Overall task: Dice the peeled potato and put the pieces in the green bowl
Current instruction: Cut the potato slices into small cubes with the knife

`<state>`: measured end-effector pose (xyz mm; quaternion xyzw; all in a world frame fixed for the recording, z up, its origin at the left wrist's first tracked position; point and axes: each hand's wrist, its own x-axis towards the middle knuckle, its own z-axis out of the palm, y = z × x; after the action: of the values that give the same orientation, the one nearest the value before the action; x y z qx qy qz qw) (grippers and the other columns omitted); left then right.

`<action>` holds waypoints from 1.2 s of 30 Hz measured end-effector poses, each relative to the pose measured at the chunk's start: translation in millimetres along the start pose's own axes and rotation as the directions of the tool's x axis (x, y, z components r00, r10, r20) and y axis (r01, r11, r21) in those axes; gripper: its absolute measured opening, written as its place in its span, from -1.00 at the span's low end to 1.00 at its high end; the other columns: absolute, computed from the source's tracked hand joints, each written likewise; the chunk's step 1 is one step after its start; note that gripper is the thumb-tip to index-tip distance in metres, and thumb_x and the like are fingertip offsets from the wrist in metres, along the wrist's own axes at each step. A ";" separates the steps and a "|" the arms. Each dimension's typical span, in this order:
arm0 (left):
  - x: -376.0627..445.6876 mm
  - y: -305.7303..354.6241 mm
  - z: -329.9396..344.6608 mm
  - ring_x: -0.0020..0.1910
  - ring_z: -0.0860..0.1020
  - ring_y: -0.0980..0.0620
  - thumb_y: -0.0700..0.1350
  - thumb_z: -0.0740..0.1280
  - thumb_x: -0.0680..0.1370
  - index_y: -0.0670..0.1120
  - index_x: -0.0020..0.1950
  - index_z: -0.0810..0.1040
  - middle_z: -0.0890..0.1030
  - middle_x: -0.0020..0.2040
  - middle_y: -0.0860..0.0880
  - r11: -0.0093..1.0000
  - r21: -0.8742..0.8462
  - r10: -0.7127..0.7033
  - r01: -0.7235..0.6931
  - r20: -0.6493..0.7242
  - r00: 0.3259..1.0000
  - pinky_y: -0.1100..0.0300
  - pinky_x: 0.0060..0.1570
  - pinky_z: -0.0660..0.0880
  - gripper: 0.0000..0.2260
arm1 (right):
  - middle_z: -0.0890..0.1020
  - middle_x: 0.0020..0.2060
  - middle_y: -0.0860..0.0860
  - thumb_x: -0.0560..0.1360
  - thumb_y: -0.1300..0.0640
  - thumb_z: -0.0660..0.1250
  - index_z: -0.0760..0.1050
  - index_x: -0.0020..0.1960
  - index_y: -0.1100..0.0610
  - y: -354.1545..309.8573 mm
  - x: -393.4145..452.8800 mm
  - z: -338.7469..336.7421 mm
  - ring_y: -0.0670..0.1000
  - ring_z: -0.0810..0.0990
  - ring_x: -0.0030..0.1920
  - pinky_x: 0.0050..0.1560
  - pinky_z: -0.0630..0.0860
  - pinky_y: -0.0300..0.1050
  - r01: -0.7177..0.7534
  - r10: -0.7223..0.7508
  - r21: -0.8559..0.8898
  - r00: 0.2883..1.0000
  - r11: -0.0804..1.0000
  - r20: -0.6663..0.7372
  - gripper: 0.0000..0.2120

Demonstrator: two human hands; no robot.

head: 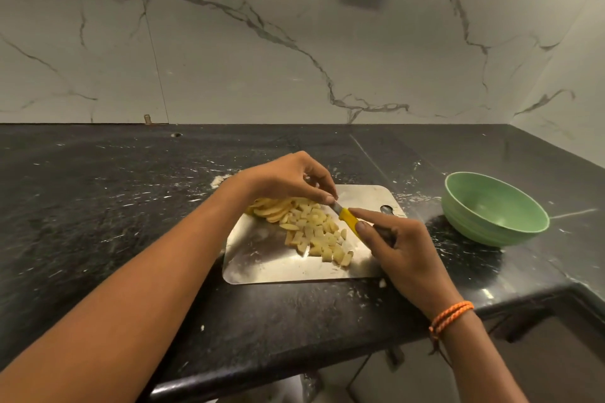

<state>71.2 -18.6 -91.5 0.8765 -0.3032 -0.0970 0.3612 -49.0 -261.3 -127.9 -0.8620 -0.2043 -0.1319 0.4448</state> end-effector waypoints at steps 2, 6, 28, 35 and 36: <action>0.7 -5.2 -1.9 0.04 0.68 -0.01 -0.02 0.53 0.58 0.12 0.04 0.77 0.74 -0.04 0.11 0.997 0.052 -0.046 0.049 -0.065 0.997 -0.10 0.19 0.63 -0.93 | 0.65 -0.20 -0.33 0.59 0.10 0.39 0.60 0.30 -0.03 1.8 -2.3 -3.4 -0.30 0.62 -0.14 -0.13 0.49 -0.40 -0.013 0.013 0.026 1.000 1.000 -0.022 -0.72; -5.0 -7.3 -14.7 -0.08 0.67 0.13 -0.14 0.51 0.59 0.07 0.02 0.75 0.73 -0.11 0.11 0.989 0.045 -0.129 0.139 -0.180 0.975 0.24 -0.11 0.57 -0.89 | 0.62 -0.38 -0.01 0.59 -0.01 0.37 0.57 0.35 -0.05 8.2 -3.9 -4.4 0.05 0.59 -0.31 -0.24 0.59 0.04 -0.012 0.011 -0.020 0.997 1.000 -0.075 -0.67; -44.3 -18.2 -70.1 0.05 0.66 -0.13 -0.14 0.57 0.53 -0.09 0.34 0.58 0.60 0.17 -0.10 0.812 0.019 -0.583 0.583 0.066 0.810 0.14 -0.17 0.70 -0.60 | 0.57 -0.31 0.01 0.69 0.19 0.16 0.50 0.22 -0.02 15.6 5.3 0.5 0.00 0.54 -0.29 -0.29 0.50 -0.06 -0.097 0.083 -0.052 0.970 0.994 -0.226 -0.79; -42.9 -16.4 -67.2 0.05 0.68 -0.19 -0.21 0.59 0.50 -0.06 0.35 0.53 0.58 0.20 -0.16 0.801 -0.057 -0.593 0.595 0.050 0.803 0.08 -0.14 0.72 -0.54 | 0.58 -0.29 -0.02 0.69 0.15 0.16 0.52 0.21 -0.05 19.7 5.1 0.6 -0.11 0.54 -0.31 -0.33 0.41 -0.26 -0.122 0.113 -0.034 0.973 0.992 -0.203 -0.79; -42.5 -15.9 -67.6 0.03 0.68 -0.18 -0.22 0.59 0.50 -0.05 0.34 0.52 0.58 0.19 -0.16 0.803 -0.050 -0.593 0.595 0.040 0.804 0.09 -0.17 0.71 -0.54 | 0.58 -0.28 -0.02 0.69 0.15 0.16 0.52 0.21 -0.06 19.9 4.8 0.5 -0.12 0.54 -0.31 -0.32 0.41 -0.25 -0.124 0.115 -0.032 0.973 0.992 -0.201 -0.79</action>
<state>71.0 54.6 -55.9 0.9149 -0.0148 -0.2240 0.3356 -35.3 -270.1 -140.4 -0.8648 -0.1036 -0.1950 0.4509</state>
